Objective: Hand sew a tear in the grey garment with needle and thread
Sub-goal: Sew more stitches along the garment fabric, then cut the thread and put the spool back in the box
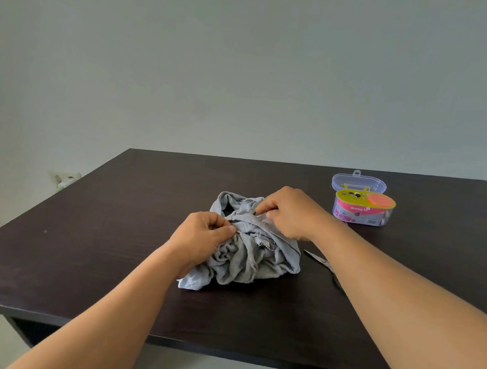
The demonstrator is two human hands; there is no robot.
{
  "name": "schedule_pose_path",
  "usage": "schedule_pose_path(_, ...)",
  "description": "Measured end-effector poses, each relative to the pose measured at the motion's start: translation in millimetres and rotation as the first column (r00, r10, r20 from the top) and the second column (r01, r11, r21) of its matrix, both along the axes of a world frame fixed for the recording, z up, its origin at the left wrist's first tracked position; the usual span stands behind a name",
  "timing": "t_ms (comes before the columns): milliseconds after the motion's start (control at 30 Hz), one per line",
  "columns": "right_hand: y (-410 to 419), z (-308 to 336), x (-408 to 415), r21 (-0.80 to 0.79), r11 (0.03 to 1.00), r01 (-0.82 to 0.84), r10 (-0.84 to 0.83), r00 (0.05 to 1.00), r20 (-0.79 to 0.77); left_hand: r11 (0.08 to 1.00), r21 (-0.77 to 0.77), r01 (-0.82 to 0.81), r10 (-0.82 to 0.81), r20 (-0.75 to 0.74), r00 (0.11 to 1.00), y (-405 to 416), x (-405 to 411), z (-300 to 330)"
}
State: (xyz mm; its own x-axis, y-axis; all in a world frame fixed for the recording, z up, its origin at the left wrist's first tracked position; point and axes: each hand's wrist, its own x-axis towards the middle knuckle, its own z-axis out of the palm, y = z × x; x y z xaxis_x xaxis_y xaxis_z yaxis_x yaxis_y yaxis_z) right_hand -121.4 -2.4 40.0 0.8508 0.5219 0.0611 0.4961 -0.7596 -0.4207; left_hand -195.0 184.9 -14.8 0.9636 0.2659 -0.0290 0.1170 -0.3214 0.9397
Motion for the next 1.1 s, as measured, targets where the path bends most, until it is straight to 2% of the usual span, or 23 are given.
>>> schedule_pose_path(100, -21, 6, -3, 0.088, 0.996, 0.021, -0.021, 1.000, 0.006, 1.000, 0.008, -0.013, 0.013, 0.015, 1.000, -13, 7, -1)
schedule_pose_path(233, -54, 2, -7, 0.129, 0.981, 0.142, -0.151, 0.987, 0.058, 1.000, 0.025, -0.018, 0.017, 0.025, 1.000, -31, 14, -2)
schedule_pose_path(333, -85, -8, -10, -0.042, 0.974, 0.221, -0.220, 0.975, 0.022, 0.999, 0.031, -0.028, 0.027, 0.023, 0.999, -35, 18, -4)
schedule_pose_path(433, -108, -18, -19, -0.228, 0.951, 0.211, -0.231, 0.970, -0.068, 0.999, 0.025, -0.031, 0.030, 0.021, 0.999, -33, 20, -4)
schedule_pose_path(633, -117, -18, -35, -0.281, 0.939, 0.199, -0.240, 0.964, -0.118, 1.000, 0.000, -0.008, 0.008, -0.002, 1.000, -32, 14, 1)
schedule_pose_path(767, -112, -19, -38, -0.417, 0.882, 0.220, -0.267, 0.962, -0.057, 1.000, 0.008, -0.003, 0.003, -0.020, 1.000, -34, 9, 7)
schedule_pose_path(867, -112, -21, -36, -0.436, 0.860, 0.265, -0.317, 0.947, -0.050, 0.998, 0.064, -0.003, 0.003, -0.007, 1.000, -37, 6, 12)
schedule_pose_path(967, -121, -14, -35, -0.375, 0.878, 0.296, -0.389, 0.899, -0.202, 0.994, 0.111, 0.004, -0.003, -0.005, 1.000, -40, 6, 19)
schedule_pose_path(1100, -141, -8, -33, -0.191, 0.906, 0.378, -0.421, 0.759, -0.496, 0.983, 0.181, -0.007, 0.006, 0.005, 1.000, -38, 7, 29)
